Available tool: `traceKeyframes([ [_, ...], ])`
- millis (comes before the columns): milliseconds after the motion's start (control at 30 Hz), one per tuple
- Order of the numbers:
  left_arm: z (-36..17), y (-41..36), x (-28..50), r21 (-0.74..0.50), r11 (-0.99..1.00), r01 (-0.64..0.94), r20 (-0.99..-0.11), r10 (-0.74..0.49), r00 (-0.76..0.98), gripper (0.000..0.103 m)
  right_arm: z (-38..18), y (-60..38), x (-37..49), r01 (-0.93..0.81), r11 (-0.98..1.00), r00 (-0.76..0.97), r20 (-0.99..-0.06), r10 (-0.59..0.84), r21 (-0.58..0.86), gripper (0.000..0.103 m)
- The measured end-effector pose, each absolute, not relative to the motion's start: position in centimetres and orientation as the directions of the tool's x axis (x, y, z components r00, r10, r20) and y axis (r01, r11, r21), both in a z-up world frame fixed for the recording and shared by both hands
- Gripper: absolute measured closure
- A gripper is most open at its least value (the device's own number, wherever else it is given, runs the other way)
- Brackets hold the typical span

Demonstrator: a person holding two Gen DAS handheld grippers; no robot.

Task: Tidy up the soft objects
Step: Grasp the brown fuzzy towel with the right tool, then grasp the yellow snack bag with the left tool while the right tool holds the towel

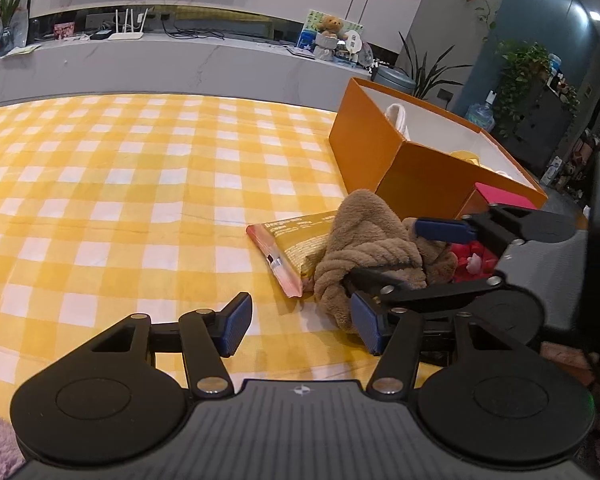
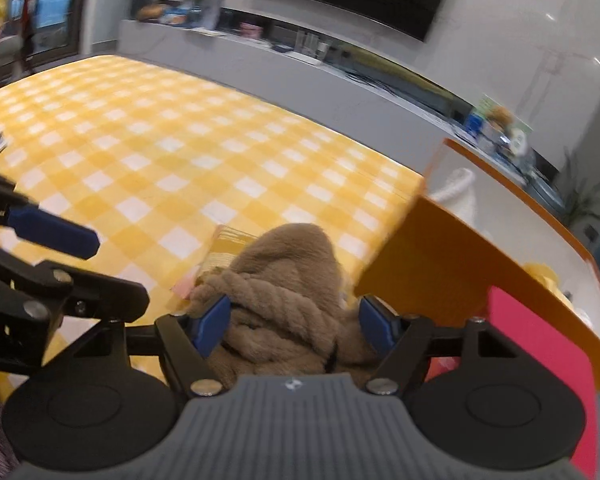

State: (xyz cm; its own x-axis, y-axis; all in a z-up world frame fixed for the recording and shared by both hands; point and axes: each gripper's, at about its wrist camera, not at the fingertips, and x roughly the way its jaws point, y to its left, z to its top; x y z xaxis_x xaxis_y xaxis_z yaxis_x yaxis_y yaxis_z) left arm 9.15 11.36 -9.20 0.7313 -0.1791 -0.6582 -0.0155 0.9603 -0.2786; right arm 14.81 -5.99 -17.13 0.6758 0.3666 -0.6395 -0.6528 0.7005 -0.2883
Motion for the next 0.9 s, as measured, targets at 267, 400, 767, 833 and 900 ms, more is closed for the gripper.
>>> traceKeyframes([
  [267,-9.5,11.5,9.3,-0.279,0.96,-0.031,-0.676,-0.174,0.716,0.037,-18.7,-5.5,15.9,-0.659,0.695,0.652,-0.68,0.335,-0.288,0.046],
  [400,-9.3,11.4,9.3,-0.269,0.963,-0.023,-0.679,-0.172,0.714,0.037,-18.3,-5.9,15.7,-0.659,0.701,0.652,-0.672,0.35,-0.274,0.057],
  [767,-7.7,11.6,13.6,-0.126,0.989,0.079,-0.704,-0.145,0.695,0.04,-16.1,-7.8,16.1,-0.642,0.729,0.684,-0.606,0.406,-0.237,0.058],
  [833,-8.2,11.4,15.0,-0.124,0.987,0.099,-0.728,-0.158,0.667,0.04,-16.1,-7.9,16.3,-0.644,0.73,0.679,-0.61,0.408,-0.229,0.058],
  [900,-8.7,11.0,15.9,-0.131,0.985,0.115,-0.732,-0.174,0.659,0.04,-16.1,-7.8,16.2,-0.64,0.727,0.691,-0.601,0.402,-0.249,0.058],
])
